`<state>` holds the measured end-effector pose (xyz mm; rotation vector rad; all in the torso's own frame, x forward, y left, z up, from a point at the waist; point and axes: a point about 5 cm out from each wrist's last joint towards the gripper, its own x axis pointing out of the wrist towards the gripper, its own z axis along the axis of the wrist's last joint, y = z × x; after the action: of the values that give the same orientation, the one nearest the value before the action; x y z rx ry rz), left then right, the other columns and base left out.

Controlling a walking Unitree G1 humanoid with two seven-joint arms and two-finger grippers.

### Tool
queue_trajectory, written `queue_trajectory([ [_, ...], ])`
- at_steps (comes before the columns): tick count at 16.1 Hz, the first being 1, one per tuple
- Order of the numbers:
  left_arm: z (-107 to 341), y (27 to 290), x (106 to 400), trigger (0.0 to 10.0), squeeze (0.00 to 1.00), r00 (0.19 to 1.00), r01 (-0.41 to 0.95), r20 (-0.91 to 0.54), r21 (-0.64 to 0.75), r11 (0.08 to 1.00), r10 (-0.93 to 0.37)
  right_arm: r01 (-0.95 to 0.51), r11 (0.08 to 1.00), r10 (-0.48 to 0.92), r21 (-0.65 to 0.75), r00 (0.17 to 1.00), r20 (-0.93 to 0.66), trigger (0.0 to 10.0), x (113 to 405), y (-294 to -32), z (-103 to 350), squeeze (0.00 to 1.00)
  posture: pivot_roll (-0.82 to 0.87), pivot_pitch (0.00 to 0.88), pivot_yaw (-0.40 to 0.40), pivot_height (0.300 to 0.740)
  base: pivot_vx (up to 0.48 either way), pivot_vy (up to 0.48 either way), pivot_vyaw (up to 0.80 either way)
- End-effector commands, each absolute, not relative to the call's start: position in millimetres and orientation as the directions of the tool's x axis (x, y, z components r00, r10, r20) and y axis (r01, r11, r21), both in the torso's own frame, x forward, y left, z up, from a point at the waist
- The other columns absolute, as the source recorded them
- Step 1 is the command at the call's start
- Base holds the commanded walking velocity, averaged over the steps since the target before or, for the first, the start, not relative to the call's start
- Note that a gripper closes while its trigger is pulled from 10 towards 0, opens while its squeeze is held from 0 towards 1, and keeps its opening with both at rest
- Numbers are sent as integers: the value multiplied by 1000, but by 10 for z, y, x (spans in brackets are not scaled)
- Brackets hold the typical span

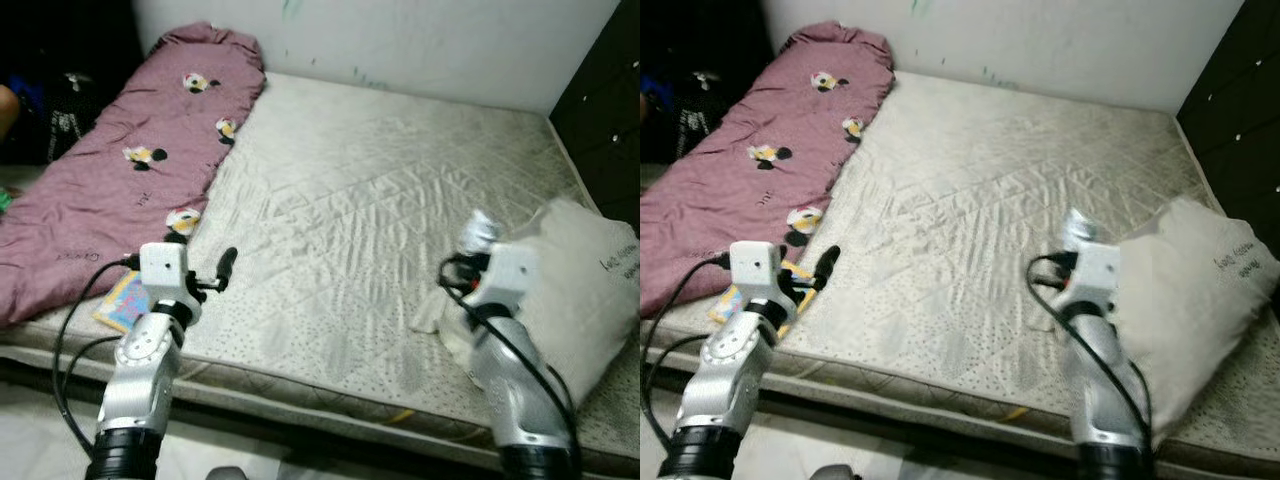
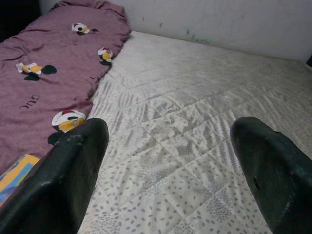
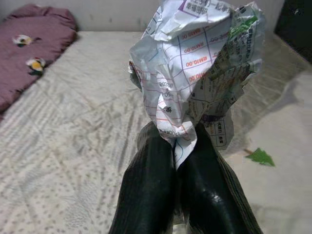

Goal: Clean up the room

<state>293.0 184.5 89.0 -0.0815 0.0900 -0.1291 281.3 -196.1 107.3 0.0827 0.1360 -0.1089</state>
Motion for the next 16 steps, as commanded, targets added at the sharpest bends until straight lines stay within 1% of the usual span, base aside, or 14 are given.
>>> queue_trajectory([
  [1,878,1882,2920,10000,0,987,124,-93,-81,989,-131,103,994,-98,29,983,-159,10000,2834,-1892,1052,0,-43,0,-64,740,0,480,0],
  [2,879,1875,2920,10000,0,987,125,-92,-81,989,-132,58,998,-56,7,987,-148,10000,2839,-1839,1049,0,-41,0,-64,740,0,480,0],
  [3,886,1867,2930,10000,0,987,126,-91,-83,989,-133,12,999,-7,40,990,-142,10000,2833,-1785,1053,0,-40,0,-63,740,0,480,0],
  [4,889,1866,2935,10000,0,987,125,-91,-83,989,-132,23,1000,-21,17,989,-145,10000,2833,-1791,1052,0,-40,0,-63,740,0,480,0],
  [5,893,1870,2937,10000,0,987,125,-88,-80,989,-132,22,997,-9,69,984,-179,10000,2826,-1777,1023,0,-41,0,-63,740,0,480,0],
  [6,890,1874,2935,10000,0,988,120,-90,-84,989,-127,24,1000,-21,13,981,-191,10000,2827,-1786,1002,0,-41,0,-63,740,0,480,0],
  [8,908,1875,2934,10000,0,990,118,-70,-86,989,-125,12,1000,-8,20,981,-194,10000,2818,-1792,989,0,-39,0,-65,740,0,480,0],
  [9,918,1875,2934,10000,0,990,118,-63,-72,990,-122,0,998,12,60,981,-191,10000,2801,-1782,986,0,-39,0,-70,740,0,0,0],
  [12,923,1876,2931,10000,0,989,132,-58,-96,987,-138,-15,997,29,82,984,-178,10000,2802,-1775,1007,0,-38,0,-74,740,0,0,0],
  [14,932,1894,2934,10000,0,989,131,-49,-104,986,-136,6,1000,-6,-2,986,-169,10000,2814,-1799,1020,0,-37,0,-76,740,0,0,0],
  [16,940,1891,2936,10000,0,989,137,-43,-107,985,-143,1,997,10,77,990,-138,10000,2823,-1777,1031,0,-37,0,-77,740,0,0,0],
])
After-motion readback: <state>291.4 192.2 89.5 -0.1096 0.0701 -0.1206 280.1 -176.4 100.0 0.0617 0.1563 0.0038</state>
